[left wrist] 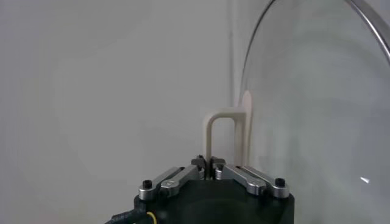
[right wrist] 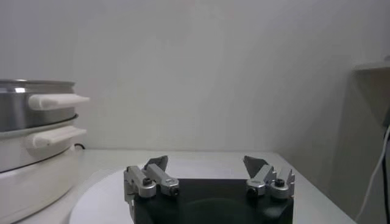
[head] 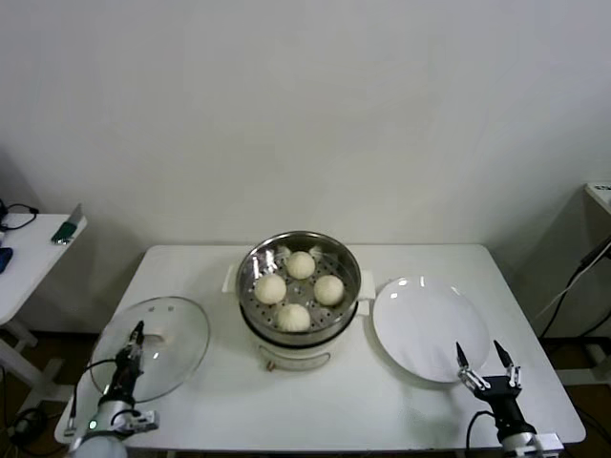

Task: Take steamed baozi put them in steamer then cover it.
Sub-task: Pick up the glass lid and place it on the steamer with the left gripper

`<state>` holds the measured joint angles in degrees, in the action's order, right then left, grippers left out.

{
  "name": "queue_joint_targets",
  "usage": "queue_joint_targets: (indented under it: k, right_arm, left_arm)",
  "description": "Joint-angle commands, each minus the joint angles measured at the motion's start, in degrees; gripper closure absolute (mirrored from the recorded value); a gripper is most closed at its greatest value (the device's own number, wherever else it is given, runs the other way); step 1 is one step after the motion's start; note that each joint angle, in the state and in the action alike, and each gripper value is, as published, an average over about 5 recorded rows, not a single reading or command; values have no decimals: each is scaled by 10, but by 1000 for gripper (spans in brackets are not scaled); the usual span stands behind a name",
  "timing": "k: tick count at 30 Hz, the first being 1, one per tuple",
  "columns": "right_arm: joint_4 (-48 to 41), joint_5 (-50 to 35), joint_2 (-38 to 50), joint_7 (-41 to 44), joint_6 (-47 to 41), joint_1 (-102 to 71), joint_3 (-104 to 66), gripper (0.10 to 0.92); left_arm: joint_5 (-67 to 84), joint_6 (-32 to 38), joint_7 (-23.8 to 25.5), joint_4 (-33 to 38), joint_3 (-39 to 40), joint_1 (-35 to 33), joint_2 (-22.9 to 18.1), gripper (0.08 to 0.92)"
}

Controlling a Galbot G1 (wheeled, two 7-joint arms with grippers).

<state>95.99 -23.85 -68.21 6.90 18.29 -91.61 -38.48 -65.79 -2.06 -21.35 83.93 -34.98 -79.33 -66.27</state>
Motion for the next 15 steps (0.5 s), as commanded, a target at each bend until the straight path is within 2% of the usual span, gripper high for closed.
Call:
queue_joint_targets:
  k: [1, 9, 12, 15]
  right_arm:
    - [1, 24, -1, -15, -12, 1, -2, 203]
    - [-7, 41, -2, -33, -21, 9, -2, 203]
    - [-10, 41, -2, -35, -19, 10, 1, 203]
    - [-9, 41, 0, -36, -18, 9, 4, 203]
  left_arm:
    - [112, -78, 67, 176, -8, -33, 31, 860]
    - [151, -238, 198, 362, -12, -30, 99, 860]
    - [133, -277, 227, 392, 16, -5, 111, 860]
    - [100, -317, 245, 407, 74, 24, 105, 860]
